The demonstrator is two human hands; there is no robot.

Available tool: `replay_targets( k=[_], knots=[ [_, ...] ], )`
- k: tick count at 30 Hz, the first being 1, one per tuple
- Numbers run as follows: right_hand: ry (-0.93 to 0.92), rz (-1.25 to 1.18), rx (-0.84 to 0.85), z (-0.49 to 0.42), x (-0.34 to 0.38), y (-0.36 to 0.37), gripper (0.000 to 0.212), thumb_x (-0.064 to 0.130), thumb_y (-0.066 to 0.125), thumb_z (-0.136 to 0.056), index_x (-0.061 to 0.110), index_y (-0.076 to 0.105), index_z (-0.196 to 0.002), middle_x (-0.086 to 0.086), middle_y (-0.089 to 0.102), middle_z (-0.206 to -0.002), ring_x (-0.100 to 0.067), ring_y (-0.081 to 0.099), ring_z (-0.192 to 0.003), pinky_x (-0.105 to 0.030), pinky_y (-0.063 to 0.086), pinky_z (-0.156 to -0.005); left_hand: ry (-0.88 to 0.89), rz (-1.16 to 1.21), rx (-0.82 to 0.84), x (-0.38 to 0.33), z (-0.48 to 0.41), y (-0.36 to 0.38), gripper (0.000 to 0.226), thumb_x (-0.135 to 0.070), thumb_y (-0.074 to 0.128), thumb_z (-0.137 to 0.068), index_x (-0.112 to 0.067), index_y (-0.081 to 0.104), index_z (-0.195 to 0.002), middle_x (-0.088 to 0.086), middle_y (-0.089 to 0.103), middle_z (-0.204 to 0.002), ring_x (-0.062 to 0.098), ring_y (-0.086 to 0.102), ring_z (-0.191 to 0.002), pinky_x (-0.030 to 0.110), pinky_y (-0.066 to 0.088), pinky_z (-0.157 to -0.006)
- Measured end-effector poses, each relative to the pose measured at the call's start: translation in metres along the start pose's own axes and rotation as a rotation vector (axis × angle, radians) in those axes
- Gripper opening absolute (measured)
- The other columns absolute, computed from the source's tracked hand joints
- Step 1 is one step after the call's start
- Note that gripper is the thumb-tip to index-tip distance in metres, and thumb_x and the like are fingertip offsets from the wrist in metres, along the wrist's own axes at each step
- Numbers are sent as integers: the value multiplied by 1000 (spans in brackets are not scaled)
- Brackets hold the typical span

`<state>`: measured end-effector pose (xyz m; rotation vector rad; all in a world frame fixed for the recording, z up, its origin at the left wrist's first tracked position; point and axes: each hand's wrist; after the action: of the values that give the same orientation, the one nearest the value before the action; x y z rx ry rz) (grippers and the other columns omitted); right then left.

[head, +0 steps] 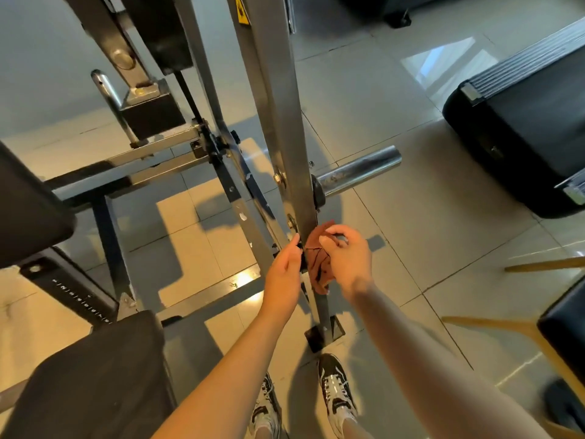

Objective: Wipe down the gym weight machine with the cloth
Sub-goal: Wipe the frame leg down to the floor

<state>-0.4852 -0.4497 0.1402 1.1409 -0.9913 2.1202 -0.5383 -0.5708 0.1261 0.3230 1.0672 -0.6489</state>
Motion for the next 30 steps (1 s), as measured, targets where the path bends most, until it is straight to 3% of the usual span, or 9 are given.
replay_targets(
  k=[3, 6, 11, 14, 16, 19, 22, 27, 30],
  knots=[
    [-195, -21, 53, 0, 22, -2, 17, 18, 65, -97, 29, 65, -110, 6, 59, -119, -3, 59, -108, -18, 50, -88, 58, -6, -11, 2, -1, 3, 42, -41, 32, -110, -34, 51, -147, -13, 57, -145, 2, 48, -135, 16, 39, -110],
    [-325, -9, 117, 0, 15, 6, 25, 8, 67, -92, 31, 62, -102, 6, 56, -114, 0, 57, -106, -17, 50, -90, 99, 10, -44, 5, 2, 11, 39, -31, 32, -112, -32, 57, -142, -18, 64, -132, -8, 54, -124, 10, 42, -101],
    [-250, 1, 158, -1, -37, 6, 31, 4, 66, -89, 33, 61, -95, 12, 57, -108, -12, 63, -103, -45, 54, -94, 55, -18, -129, 31, 2, 29, 35, -32, 33, -111, -37, 48, -142, -22, 53, -137, -14, 47, -124, -1, 32, -94],
    [-198, 61, 192, -7, -41, 2, 31, 6, 69, -89, 35, 60, -87, 13, 57, -104, -10, 63, -99, -44, 55, -93, 16, 9, -184, 35, 1, 36, 40, -35, 32, -111, -30, 46, -149, -19, 49, -140, -5, 42, -131, -2, 31, -92],
    [-192, 83, 198, -8, -34, -4, 27, 9, 71, -89, 34, 63, -87, 12, 56, -102, -7, 62, -94, -33, 56, -90, 19, 58, -193, 30, 3, 37, 37, -31, 31, -111, -29, 53, -142, -19, 56, -134, -2, 50, -126, -3, 36, -85],
    [-333, 42, 177, -6, -12, -3, 19, 11, 73, -89, 26, 68, -99, 7, 55, -109, -3, 57, -100, -7, 44, -86, 69, 98, -168, 29, 5, 36, 38, -28, 30, -112, -26, 62, -134, -11, 69, -123, 4, 61, -119, 13, 47, -94],
    [-449, 77, 97, -7, -7, 12, 21, 13, 74, -88, 30, 65, -97, 10, 54, -110, -9, 54, -108, -16, 44, -91, 99, 78, -161, 38, 4, 32, 42, -39, 28, -112, -29, 52, -145, -9, 63, -135, 5, 55, -128, 27, 44, -108],
    [-316, 84, 127, -6, -53, 9, 19, 5, 71, -87, 22, 68, -94, 11, 55, -104, 1, 57, -101, -3, 40, -82, 53, 15, -175, 47, 4, 33, 41, -34, 32, -111, -29, 45, -150, -15, 54, -141, -4, 48, -129, -2, 36, -89],
    [-189, 118, 167, -4, -61, 2, 17, 9, 74, -89, 24, 68, -93, 15, 54, -101, -4, 60, -98, 1, 40, -80, 11, 28, -156, 49, 8, 33, 44, -35, 32, -111, -27, 40, -153, -12, 49, -147, -13, 46, -122, -8, 33, -84]
  ],
)
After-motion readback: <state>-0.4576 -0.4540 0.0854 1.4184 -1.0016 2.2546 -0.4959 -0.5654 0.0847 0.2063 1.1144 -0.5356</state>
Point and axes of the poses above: each hand's wrist, its own z-axis away from the middle knuckle, its own y-axis out of the palm, x = y × z
